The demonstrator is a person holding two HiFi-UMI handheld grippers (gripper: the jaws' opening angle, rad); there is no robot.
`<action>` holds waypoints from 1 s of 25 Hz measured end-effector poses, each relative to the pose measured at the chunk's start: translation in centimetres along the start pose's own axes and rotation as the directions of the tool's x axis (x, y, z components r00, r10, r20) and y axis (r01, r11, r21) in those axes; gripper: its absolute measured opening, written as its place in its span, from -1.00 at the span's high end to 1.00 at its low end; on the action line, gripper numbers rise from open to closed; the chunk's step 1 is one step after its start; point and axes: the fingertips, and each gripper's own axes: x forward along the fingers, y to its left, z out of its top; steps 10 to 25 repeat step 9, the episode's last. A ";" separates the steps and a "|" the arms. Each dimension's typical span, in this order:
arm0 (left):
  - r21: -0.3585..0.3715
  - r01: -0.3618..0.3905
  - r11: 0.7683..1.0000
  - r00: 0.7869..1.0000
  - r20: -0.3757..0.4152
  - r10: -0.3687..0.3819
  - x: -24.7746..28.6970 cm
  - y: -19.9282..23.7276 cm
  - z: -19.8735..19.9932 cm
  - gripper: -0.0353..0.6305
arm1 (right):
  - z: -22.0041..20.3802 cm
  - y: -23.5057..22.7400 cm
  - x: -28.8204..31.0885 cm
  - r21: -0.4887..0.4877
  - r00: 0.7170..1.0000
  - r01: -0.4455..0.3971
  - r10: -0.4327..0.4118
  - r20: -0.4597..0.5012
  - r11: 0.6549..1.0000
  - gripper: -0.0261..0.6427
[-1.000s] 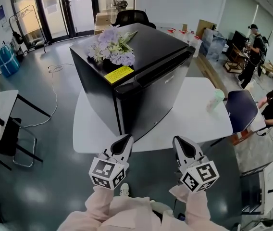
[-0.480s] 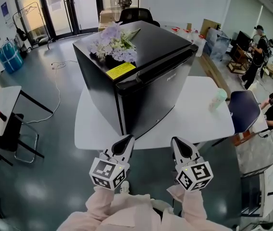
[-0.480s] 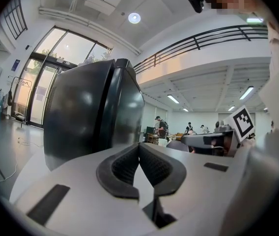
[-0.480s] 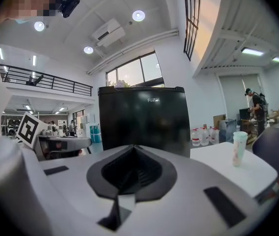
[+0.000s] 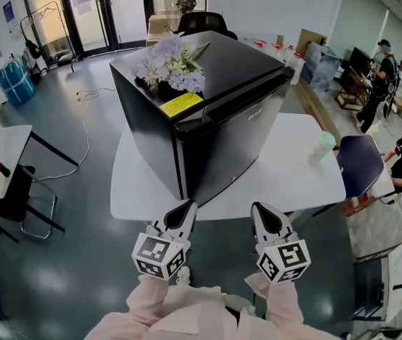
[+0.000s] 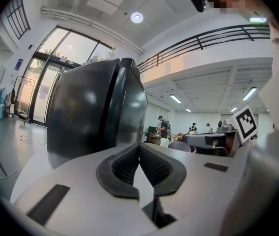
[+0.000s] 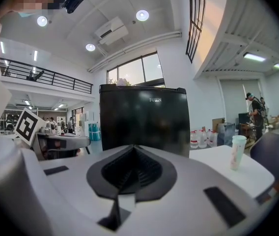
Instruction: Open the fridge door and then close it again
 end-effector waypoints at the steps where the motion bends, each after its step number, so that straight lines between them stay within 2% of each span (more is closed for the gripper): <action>1: 0.000 -0.001 1.000 1.000 -0.001 0.001 0.0 0.0 0.0 0.86 | 0.0 0.0 0.0 -0.001 1.000 0.000 0.000 0.000 1.000 0.90; 25: -0.001 -0.003 1.000 1.000 -0.003 0.003 0.0 0.4 -0.1 0.86 | 0.1 0.3 0.3 0.004 1.000 -0.006 0.006 0.006 1.000 0.90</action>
